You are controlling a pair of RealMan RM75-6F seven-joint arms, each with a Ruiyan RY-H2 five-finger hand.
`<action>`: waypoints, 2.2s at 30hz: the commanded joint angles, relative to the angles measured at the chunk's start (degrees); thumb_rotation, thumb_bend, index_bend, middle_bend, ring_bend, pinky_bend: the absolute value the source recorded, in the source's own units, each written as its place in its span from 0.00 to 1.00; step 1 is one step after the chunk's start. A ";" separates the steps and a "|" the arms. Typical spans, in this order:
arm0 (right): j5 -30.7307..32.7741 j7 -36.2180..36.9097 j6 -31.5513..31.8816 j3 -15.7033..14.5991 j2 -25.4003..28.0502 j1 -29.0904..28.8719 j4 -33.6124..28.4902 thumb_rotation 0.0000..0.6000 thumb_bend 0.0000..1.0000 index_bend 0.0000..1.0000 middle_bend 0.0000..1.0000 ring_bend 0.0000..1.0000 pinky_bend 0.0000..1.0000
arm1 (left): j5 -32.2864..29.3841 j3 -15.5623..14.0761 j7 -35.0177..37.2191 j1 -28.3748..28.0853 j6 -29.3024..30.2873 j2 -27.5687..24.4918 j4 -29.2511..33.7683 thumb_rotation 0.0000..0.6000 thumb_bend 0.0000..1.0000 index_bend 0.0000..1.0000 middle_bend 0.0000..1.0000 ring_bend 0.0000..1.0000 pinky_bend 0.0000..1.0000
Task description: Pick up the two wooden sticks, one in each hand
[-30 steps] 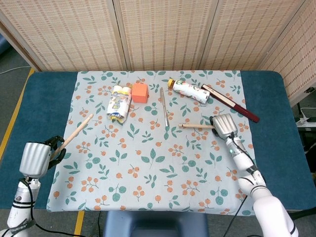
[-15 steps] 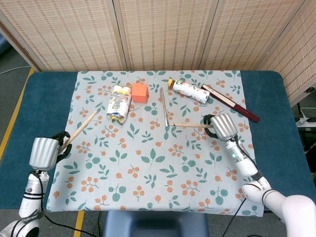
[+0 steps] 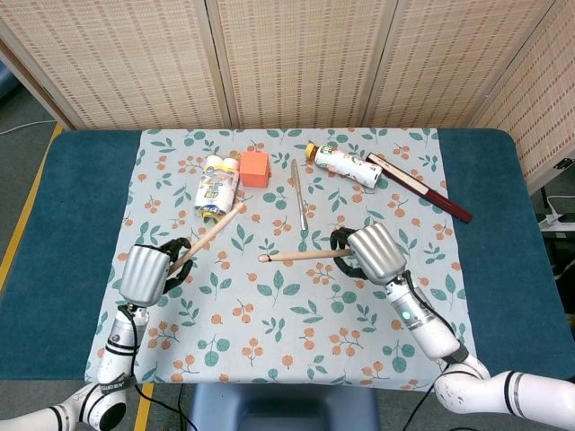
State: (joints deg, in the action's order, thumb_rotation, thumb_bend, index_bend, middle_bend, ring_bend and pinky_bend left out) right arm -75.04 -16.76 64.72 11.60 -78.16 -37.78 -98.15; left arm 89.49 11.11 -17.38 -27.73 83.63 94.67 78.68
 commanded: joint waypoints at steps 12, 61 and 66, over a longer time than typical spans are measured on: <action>9.09 -3.65 -4.38 4.15 -4.28 -4.71 1.47 1.00 0.50 0.84 0.70 0.82 1.00 | 2.62 -2.25 4.20 0.09 2.11 3.44 4.17 1.00 0.36 0.69 0.86 1.00 1.00; -0.75 29.38 -18.97 -7.42 -17.58 -1.73 59.27 1.00 0.28 0.40 0.30 0.11 0.55 | -1.41 -8.68 14.28 6.91 -4.63 -7.44 -16.02 1.00 0.34 0.19 0.29 0.42 0.66; -3.18 33.36 -17.21 -7.98 -16.57 -1.13 58.35 1.00 0.22 0.24 0.12 0.00 0.32 | -2.04 -8.83 13.38 6.93 -6.01 -8.75 -13.86 1.00 0.32 0.06 0.17 0.28 0.51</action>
State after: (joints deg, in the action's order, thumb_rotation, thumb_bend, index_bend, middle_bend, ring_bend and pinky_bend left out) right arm -77.38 15.53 46.78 3.95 -95.13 -39.21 -39.23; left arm 87.69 2.35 -3.68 -20.82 78.01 86.34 64.31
